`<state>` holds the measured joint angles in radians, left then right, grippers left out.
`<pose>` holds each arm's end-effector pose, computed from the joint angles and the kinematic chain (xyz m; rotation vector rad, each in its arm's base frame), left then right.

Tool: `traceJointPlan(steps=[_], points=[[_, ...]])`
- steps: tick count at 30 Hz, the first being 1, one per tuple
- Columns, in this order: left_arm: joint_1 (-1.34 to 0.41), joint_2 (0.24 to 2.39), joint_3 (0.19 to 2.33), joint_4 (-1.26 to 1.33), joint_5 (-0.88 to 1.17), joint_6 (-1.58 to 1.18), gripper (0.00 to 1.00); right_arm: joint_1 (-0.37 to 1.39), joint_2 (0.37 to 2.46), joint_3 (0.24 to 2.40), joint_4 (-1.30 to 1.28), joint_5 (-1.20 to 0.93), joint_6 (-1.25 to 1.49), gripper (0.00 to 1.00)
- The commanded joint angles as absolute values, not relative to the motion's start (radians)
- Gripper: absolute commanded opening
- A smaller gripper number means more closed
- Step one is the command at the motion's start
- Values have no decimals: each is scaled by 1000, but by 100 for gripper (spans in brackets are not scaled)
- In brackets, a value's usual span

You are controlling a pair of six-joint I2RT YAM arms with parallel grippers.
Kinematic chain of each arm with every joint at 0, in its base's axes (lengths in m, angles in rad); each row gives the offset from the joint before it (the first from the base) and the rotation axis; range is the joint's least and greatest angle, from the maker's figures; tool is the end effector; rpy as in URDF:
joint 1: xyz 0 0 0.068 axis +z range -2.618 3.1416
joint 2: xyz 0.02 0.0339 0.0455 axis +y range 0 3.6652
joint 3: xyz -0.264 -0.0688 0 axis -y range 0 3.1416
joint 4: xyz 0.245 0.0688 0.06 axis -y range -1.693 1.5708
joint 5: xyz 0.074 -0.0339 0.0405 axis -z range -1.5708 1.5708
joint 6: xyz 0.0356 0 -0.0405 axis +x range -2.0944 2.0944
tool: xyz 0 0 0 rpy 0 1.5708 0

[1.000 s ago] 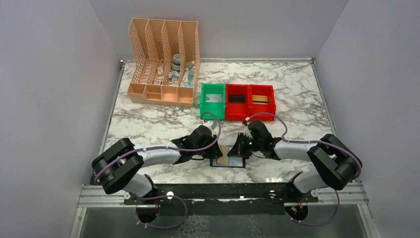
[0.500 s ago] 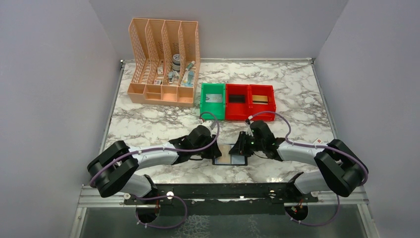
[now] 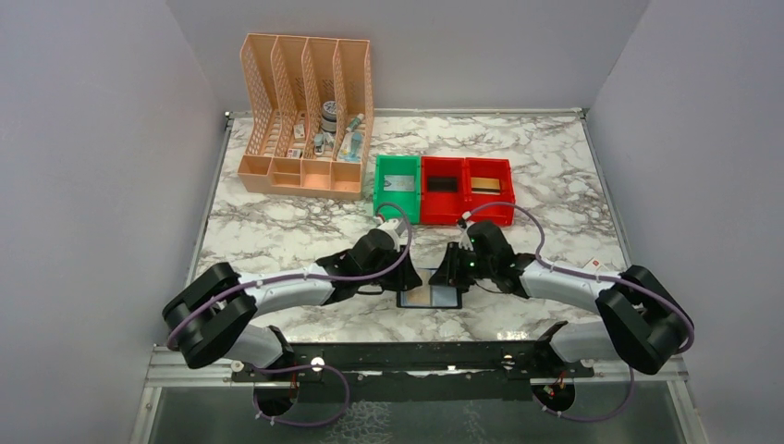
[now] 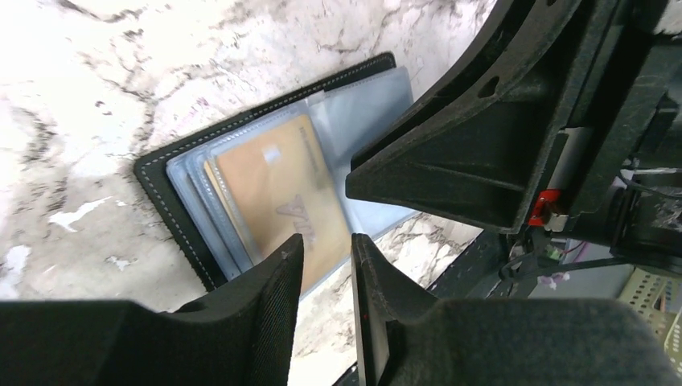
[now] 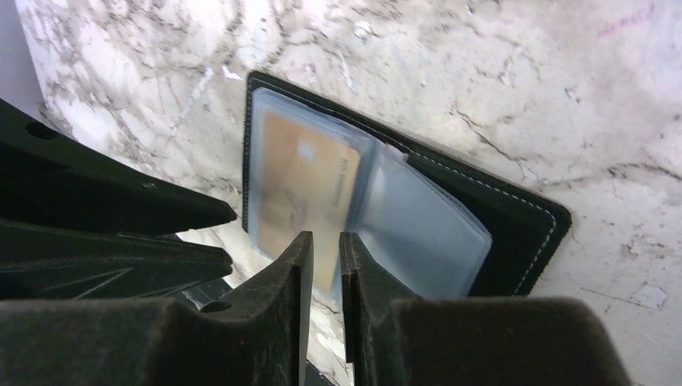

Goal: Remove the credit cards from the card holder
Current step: Remove the credit card from the card holder.

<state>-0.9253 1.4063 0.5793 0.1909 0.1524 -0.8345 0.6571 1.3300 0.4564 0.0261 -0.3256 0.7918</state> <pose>0.1609 -0.2226 0.1694 0.2050 2.4373 -1.0694 0.1765 0.1505 0.1398 0.0140 2.6405 0.9849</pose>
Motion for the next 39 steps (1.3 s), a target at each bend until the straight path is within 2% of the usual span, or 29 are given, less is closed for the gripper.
traceJointPlan(steps=[1,7,11,22,39], points=[[-929,1297,574,104,22,-821,33,653,1301,496,43,-329,740,17],[-929,1240,552,54,-23,-813,41,653,1387,532,135,-434,739,10],[-929,1242,543,74,-12,-822,42,653,1445,531,92,-335,794,4],[-929,1324,580,127,66,-804,45,653,1433,407,91,-225,836,4],[-929,1420,604,209,127,-818,45,653,1491,432,44,-180,850,2]])
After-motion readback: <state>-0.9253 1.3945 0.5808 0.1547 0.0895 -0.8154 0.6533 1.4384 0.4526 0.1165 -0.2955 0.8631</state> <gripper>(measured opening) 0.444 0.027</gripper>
